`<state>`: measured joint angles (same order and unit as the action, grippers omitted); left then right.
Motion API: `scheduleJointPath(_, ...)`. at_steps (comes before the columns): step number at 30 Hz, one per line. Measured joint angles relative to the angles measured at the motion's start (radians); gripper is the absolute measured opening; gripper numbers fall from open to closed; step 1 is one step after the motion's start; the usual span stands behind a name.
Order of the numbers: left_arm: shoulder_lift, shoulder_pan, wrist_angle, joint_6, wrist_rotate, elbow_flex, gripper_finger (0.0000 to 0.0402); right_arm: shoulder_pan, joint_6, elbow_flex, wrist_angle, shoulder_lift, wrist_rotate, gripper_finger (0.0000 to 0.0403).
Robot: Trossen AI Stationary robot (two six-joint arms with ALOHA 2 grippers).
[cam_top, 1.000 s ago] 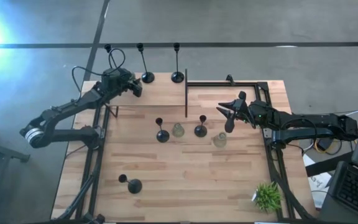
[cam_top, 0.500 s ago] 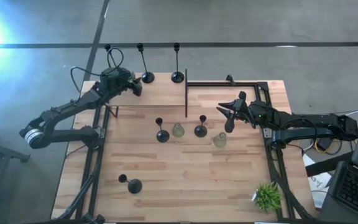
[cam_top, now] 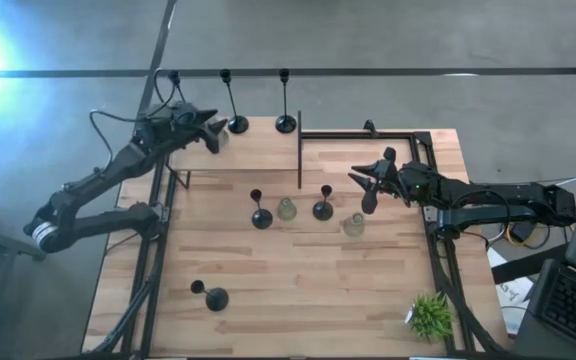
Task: Pick & Place candle stick holders
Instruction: Put the right green glass candle holder on the shelf
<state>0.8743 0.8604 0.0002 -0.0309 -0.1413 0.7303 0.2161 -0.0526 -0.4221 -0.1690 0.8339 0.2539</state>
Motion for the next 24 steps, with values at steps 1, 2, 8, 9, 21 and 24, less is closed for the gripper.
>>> scheduleJointPath(1, -0.014, 0.000, -0.015, -0.006, -0.034, 0.007, 0.0227, 0.000, 0.000, 0.000, 0.005, 0.000, 0.000, 0.0090)
scheduleJointPath(2, -0.028, 0.000, -0.028, -0.013, -0.070, 0.013, 0.0227, 0.000, 0.000, 0.000, 0.008, 0.000, 0.000, 0.0088)
scheduleJointPath(8, -0.128, -0.001, -0.037, -0.085, -0.360, 0.032, 0.0227, 0.000, 0.008, 0.000, 0.008, 0.000, -0.020, 0.0074)
scheduleJointPath(9, -0.148, -0.001, -0.038, -0.105, -0.411, 0.032, 0.0227, 0.000, 0.009, 0.000, 0.008, 0.000, -0.038, 0.0072)
scheduleJointPath(21, -0.303, -0.189, -0.019, -0.183, -0.582, -0.015, 0.0227, -0.008, -0.128, -0.076, 0.368, -0.003, -0.252, 0.0083)
scheduleJointPath(24, -0.303, -0.249, -0.017, -0.170, -0.575, -0.015, 0.0227, -0.030, -0.224, -0.110, 0.558, -0.002, -0.252, 0.0087)
